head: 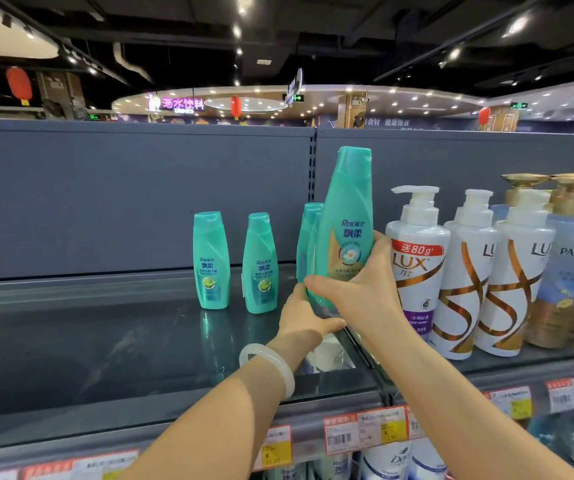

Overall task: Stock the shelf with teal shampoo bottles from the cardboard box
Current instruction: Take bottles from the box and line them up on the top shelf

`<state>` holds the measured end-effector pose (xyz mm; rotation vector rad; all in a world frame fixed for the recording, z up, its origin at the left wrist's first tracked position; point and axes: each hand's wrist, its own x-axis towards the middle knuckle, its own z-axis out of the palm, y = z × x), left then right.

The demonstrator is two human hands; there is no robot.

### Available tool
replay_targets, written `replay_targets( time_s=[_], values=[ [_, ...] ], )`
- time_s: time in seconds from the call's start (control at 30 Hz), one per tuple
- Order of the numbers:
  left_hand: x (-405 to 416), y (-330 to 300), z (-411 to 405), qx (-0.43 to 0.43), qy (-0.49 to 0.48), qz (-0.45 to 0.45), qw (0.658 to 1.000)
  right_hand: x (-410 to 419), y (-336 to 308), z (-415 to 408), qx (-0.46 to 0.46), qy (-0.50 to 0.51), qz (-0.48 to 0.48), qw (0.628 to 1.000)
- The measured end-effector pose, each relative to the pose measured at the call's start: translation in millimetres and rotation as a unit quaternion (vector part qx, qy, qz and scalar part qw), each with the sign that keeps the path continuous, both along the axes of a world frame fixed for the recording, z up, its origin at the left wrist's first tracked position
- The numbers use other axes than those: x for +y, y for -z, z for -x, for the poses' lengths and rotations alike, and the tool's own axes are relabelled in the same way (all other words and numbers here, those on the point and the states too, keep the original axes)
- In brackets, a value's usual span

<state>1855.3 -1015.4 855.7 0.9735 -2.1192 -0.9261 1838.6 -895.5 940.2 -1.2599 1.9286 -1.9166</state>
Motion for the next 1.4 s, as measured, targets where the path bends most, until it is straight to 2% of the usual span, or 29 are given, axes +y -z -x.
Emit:
replay_targets(
  time_s=[0.17, 0.3, 0.47, 0.57, 0.67, 0.77, 0.87, 0.97, 1.07, 1.13, 1.2, 1.27, 1.4],
  values=[
    [-3.2, 3.5, 0.7, -0.027, 0.001, 0.005, 1.0, 9.8, 4.3, 0.7, -0.002, -0.028, 0.01, 1.0],
    [-10.4, 8.0, 3.3, -0.042, -0.004, -0.028, 0.999, 14.7, 5.5, -0.1, -0.009, -0.041, 0.011, 0.999],
    [2.7, -25.4, -47.9, -0.031, -0.006, -0.043, 0.999, 13.0, 2.6, -10.2, -0.011, -0.058, 0.005, 0.998],
    [-7.6, -48.7, -103.1, 0.04, -0.106, -0.014, 0.993, -1.3, 7.3, -35.1, -0.015, -0.089, -0.014, 0.996],
    [-22.9, -62.4, -165.7, 0.129, -0.23, 0.008, 0.965, -31.0, 25.2, -74.6, -0.017, -0.119, -0.035, 0.992],
    [-31.6, -67.2, -218.5, 0.172, -0.293, -0.012, 0.94, -63.0, 38.9, -120.6, -0.044, -0.171, -0.064, 0.982],
    [-26.1, -66.3, -247.0, 0.202, -0.261, -0.06, 0.942, -95.7, 45.7, -153.4, -0.051, -0.198, -0.059, 0.977],
    [-17.5, -61.4, -257.8, 0.164, -0.207, -0.073, 0.962, -122.5, 55.0, -166.0, -0.05, -0.179, -0.054, 0.981],
    [-17.7, -54.0, -255.8, 0.102, -0.17, -0.072, 0.977, -133.7, 66.1, -159.9, -0.007, -0.142, -0.087, 0.986],
    [-21.1, -48.7, -250.5, 0.071, -0.157, -0.067, 0.983, -136.3, 69.2, -153.8, -0.016, -0.134, -0.098, 0.986],
    [-23.3, -43.5, -244.6, 0.059, -0.146, -0.064, 0.985, -136.6, 68.0, -153.0, -0.007, -0.124, -0.133, 0.983],
    [-25.9, -40.1, -240.1, 0.071, -0.144, -0.064, 0.985, -134.6, 67.0, -150.1, 0.043, -0.102, -0.183, 0.977],
    [-27.8, -39.7, -235.5, 0.053, -0.125, -0.056, 0.989, -128.5, 65.6, -128.5, 0.073, -0.183, -0.219, 0.956]
  ],
)
